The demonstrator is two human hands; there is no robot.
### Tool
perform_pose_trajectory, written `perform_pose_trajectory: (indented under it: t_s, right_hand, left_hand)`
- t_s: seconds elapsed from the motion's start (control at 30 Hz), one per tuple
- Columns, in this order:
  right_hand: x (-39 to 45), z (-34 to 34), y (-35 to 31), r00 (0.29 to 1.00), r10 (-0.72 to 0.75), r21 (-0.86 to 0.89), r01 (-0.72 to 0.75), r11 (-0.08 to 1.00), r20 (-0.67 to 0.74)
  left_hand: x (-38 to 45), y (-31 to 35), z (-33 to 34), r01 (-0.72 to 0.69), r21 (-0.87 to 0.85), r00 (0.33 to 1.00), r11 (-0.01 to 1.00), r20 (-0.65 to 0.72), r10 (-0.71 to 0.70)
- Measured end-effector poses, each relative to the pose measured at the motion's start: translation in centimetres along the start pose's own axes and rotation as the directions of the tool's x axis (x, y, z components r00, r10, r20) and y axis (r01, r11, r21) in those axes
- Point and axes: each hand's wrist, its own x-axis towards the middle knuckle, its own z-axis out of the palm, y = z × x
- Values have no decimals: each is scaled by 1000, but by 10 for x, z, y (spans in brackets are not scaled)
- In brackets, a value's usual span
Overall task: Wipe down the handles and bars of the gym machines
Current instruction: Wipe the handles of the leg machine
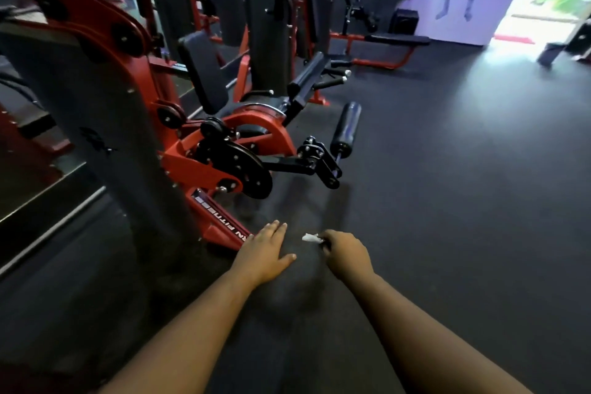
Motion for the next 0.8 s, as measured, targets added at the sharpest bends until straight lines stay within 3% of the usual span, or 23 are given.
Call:
perform_pose_trajectory:
  t_s: [0.33, 0.8]
  right_hand:
    - [113, -29, 76, 991, 131, -78, -134, 988, -42]
    - [332, -111, 233, 994, 78, -11, -79, 997, -80]
  left_hand:
    - [154, 24, -3, -110, 76, 986, 991, 136, 99]
    - [386, 109, -32, 1, 117, 999, 993, 43, -6]
